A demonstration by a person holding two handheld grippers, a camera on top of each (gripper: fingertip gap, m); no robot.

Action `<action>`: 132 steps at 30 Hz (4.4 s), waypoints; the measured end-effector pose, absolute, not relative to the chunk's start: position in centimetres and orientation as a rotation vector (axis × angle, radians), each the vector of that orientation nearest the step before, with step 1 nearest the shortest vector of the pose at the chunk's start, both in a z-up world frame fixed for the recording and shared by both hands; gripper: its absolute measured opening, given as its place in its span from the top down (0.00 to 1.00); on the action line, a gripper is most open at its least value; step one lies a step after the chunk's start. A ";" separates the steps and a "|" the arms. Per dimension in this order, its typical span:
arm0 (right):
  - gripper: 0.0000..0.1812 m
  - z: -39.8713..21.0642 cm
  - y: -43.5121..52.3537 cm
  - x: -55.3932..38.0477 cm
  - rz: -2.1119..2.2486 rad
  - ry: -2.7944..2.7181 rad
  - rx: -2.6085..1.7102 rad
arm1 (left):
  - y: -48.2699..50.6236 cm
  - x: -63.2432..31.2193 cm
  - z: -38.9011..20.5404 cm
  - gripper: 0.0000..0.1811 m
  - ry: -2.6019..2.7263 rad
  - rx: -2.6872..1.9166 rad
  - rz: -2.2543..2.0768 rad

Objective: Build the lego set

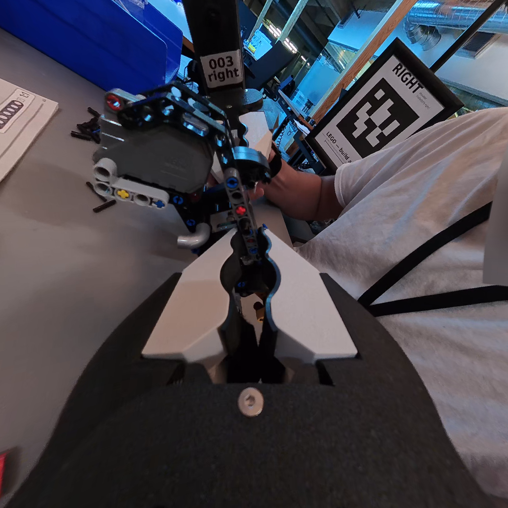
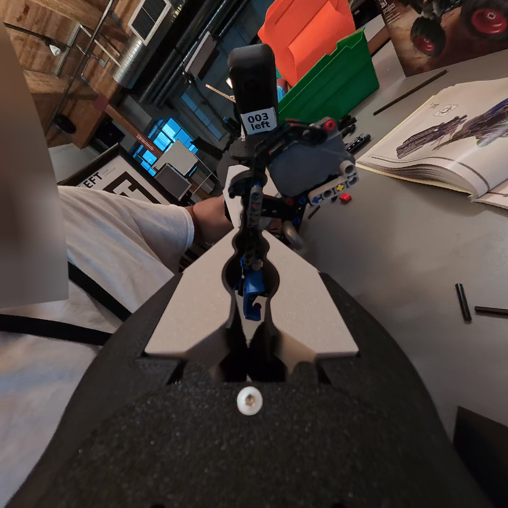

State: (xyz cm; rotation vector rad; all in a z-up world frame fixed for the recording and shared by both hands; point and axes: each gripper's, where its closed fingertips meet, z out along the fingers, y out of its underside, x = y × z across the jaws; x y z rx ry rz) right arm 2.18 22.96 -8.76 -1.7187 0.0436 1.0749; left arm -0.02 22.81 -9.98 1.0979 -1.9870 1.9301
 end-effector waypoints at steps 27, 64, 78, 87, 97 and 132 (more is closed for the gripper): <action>0.96 -9.2 23.0 2.1 1.095 0.047 -1.731 | 24.4 1.6 -8.7 0.93 -1.938 1.219 2.035; 0.97 -9.2 23.2 3.4 1.080 0.153 -1.682 | 24.3 2.1 -8.8 0.97 -1.796 1.284 2.125; 0.97 -8.7 23.6 4.0 1.067 0.175 -1.663 | 24.5 2.6 -8.5 0.97 -1.747 1.297 2.141; 0.96 -9.0 23.1 3.4 1.045 0.111 -1.710 | 24.2 1.8 -8.8 0.96 -1.818 1.232 2.086; 0.97 -8.6 23.2 3.5 1.173 0.156 -1.654 | 24.2 1.4 -8.9 0.96 -1.832 1.199 2.074; 0.97 -10.5 22.8 2.0 1.161 0.094 -1.805 | 24.3 2.0 -9.2 0.96 -1.773 1.242 2.088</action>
